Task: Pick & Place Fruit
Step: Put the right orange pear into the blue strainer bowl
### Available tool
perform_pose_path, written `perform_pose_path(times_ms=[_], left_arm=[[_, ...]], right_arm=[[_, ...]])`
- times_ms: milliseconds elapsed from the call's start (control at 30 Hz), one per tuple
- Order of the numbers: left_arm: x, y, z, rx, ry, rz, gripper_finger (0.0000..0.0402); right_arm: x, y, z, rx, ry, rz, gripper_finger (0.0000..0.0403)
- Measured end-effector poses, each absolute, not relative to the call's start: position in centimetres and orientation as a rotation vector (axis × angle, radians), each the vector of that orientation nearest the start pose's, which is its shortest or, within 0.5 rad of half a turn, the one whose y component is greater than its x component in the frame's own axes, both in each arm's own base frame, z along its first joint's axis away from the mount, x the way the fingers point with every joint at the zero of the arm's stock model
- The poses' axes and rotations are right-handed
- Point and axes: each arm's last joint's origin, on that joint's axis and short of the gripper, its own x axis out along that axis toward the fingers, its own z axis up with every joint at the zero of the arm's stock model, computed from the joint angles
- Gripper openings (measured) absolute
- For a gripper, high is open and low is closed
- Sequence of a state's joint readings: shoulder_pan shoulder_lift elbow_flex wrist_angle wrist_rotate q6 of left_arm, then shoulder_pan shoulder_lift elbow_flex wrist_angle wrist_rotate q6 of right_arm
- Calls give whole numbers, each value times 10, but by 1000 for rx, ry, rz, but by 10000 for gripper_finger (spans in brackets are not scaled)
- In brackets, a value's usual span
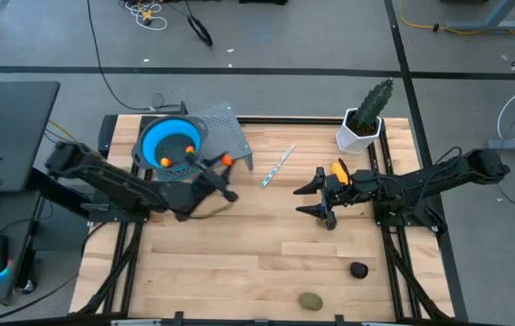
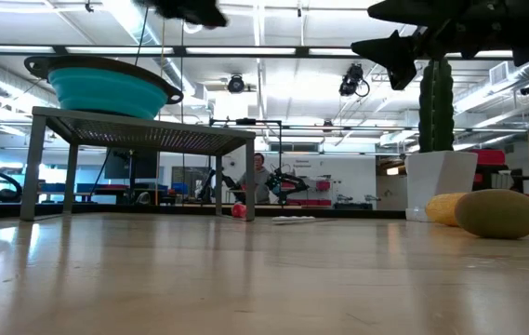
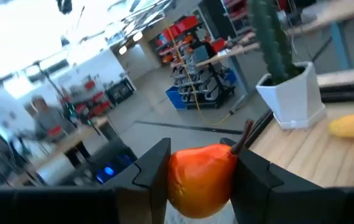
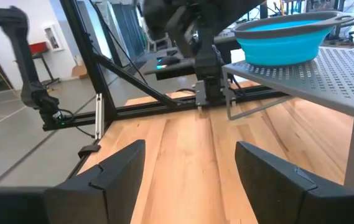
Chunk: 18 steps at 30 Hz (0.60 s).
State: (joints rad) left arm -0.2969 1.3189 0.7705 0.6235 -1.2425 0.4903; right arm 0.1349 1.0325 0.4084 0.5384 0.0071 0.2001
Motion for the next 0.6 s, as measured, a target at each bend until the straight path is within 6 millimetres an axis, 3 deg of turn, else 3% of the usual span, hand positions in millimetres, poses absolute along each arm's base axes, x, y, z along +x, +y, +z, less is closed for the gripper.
perform_pose_path(times_ms=[133,300,433,600], left_arm=[[228,-36,283,211,53,969,140],[193,-22,276,47,-70,991,154],[179,-19,272,8,-92,1008,149],[177,-18,270,-1,-75,1080,141]], right_arm=[[213,29,227,194,98,119,260],[213,28,227,193,98,111,260],[213,28,227,192,102,100,260],[213,28,226,192,106,100,260]])
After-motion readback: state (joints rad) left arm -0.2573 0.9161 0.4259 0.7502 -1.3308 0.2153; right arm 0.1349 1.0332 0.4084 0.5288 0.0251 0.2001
